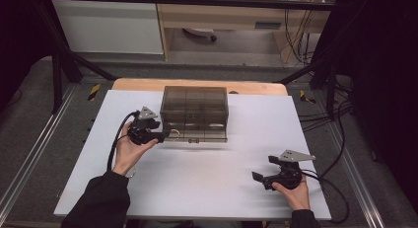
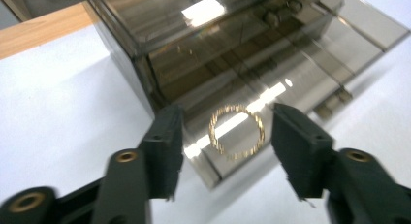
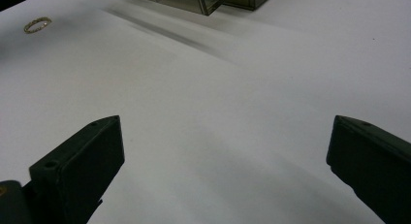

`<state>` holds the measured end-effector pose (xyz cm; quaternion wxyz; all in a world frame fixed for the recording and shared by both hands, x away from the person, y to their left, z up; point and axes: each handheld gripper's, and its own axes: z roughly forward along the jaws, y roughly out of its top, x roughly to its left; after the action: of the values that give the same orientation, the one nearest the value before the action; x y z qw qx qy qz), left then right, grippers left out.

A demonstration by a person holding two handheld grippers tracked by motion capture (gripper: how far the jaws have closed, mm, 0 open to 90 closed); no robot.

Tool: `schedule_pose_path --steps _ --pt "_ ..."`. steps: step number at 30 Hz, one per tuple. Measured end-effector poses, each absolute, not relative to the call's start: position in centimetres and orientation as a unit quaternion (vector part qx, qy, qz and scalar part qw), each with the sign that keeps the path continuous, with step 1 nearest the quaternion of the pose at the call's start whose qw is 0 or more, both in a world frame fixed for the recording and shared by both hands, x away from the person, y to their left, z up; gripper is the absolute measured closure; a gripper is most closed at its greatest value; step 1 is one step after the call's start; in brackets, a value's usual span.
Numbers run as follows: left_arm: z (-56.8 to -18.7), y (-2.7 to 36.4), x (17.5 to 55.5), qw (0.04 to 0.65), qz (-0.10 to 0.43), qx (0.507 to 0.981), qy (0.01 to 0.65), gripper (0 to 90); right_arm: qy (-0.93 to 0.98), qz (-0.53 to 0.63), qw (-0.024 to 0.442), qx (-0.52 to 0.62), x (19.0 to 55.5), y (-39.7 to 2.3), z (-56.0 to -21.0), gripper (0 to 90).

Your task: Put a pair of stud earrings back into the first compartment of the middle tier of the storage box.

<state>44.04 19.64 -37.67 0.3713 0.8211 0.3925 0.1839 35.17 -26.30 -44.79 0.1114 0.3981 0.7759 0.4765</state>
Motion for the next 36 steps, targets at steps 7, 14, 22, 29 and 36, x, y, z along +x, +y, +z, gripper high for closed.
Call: schedule_pose_path --steps 7,14,22,29,36 --pt "-37.9 21.6 42.5 0.386 0.182 0.816 0.39 28.9 0.777 0.475 0.11 0.399 35.2 -26.3 -44.8 0.7" --pt "-38.4 23.3 41.2 0.398 0.188 0.815 0.377 19.7 0.777 0.475 0.11 0.399 35.2 -26.3 -44.8 0.7" --pt "-39.2 25.3 39.2 0.377 0.194 0.812 0.4 14.0 0.777 0.475 0.11 0.399 35.2 -26.3 -44.8 0.7" --pt "-40.7 26.9 38.1 0.366 0.193 0.813 0.41 12.1 0.778 0.474 0.11 0.397 35.2 -26.3 -44.9 0.7" --pt "-42.1 28.3 37.0 0.361 0.189 0.81 0.422 13.3 0.778 0.473 0.11 0.398 35.2 -26.2 -44.9 0.7"
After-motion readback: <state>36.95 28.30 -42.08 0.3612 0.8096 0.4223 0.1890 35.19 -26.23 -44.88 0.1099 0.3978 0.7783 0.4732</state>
